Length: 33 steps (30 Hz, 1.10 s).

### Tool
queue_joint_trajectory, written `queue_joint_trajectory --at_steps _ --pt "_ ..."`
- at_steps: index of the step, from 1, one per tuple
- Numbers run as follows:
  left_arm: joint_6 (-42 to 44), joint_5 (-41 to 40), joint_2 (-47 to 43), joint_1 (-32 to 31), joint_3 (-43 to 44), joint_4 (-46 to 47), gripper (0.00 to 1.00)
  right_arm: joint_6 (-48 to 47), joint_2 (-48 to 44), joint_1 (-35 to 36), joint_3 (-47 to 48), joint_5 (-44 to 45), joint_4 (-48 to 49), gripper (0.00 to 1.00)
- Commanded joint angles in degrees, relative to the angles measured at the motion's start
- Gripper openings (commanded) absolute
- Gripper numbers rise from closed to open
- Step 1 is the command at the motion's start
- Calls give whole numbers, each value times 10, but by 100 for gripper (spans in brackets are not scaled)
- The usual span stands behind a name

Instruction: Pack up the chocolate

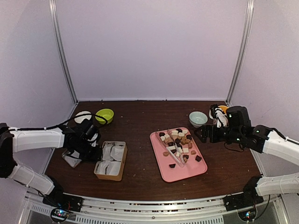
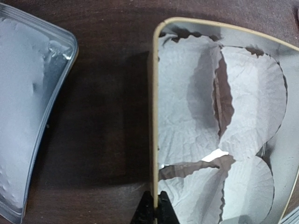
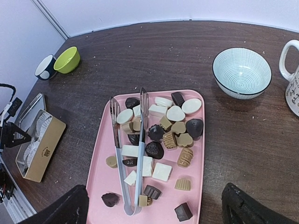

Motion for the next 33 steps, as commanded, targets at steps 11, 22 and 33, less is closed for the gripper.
queue_joint_trajectory --at_steps 11,22,33 --pt "-131 -13 13 -60 37 155 0 36 15 14 -9 -19 31 99" --pt "-125 -14 152 -86 128 165 9 51 80 100 1 32 28 96" --pt "-105 -16 107 -89 123 167 43 30 272 178 120 114 -45 87"
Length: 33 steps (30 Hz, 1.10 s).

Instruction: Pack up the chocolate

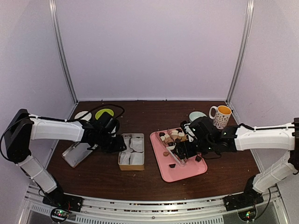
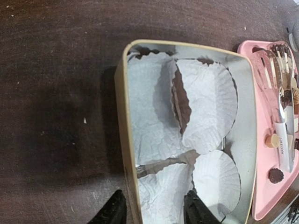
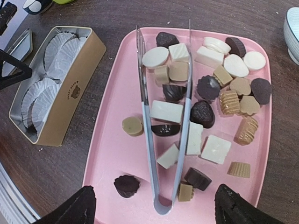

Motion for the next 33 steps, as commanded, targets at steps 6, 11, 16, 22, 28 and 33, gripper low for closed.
queue_joint_trajectory --at_steps 6,11,16,22,28,33 --pt "50 -20 -139 -3 -39 43 45 -14 154 27 132 71 -77 78" --pt "68 -26 -209 -3 -87 77 44 -12 215 27 183 79 -113 77" --pt "76 -36 -297 -2 -154 143 47 -4 245 27 208 93 -134 76" --pt "100 -64 -362 -2 -177 141 48 -3 273 27 229 99 -143 75" --pt "110 -100 -399 -2 -179 113 48 0 297 25 246 97 -143 72" --pt "117 -109 -405 -3 -178 103 49 2 310 22 253 93 -146 68"
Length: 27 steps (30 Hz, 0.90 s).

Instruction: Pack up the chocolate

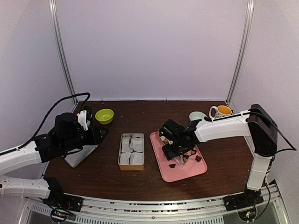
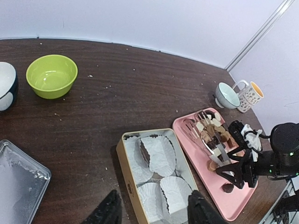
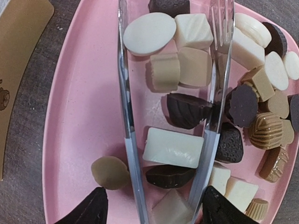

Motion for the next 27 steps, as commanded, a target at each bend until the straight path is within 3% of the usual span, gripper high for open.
queue_joint_trajectory --at_steps 1,12,17,22,27 --pt "18 -22 -4 -2 -2 0 49 9 14 -3 18 12 -11 68" --pt "23 -23 0 -2 -3 -1 49 5 27 -12 22 16 -14 63" --pt "24 -24 1 -2 -4 -4 49 4 24 -15 24 18 -16 51" --pt "26 -25 -6 -2 -5 -10 49 2 2 -15 24 26 -22 46" --pt "27 -27 -16 -2 -9 -12 49 -4 -32 -14 21 43 -36 46"
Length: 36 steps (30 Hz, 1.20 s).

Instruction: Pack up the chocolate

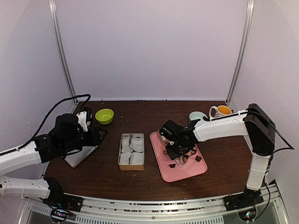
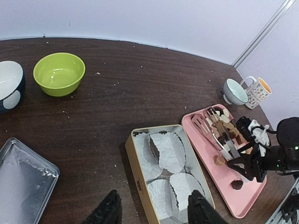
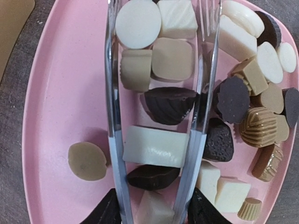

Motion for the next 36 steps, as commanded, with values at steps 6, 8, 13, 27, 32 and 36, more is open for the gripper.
queue_joint_trajectory --at_steps 6,8,13,27,32,36 --pt "6 -3 -5 -2 -4 7 49 -9 -100 -2 1 38 -28 47" --pt "2 3 -1 -3 -3 11 49 -12 -115 -1 -3 36 -31 47" --pt "-4 42 17 -2 -3 43 49 -19 -153 0 -26 20 -27 47" --pt "-26 227 140 -2 54 185 52 -42 -289 1 -140 -54 102 40" --pt "-44 269 167 -2 72 237 53 -30 -349 1 -174 -97 165 29" --pt "-66 303 183 -3 74 292 53 -18 -385 0 -194 -130 212 21"
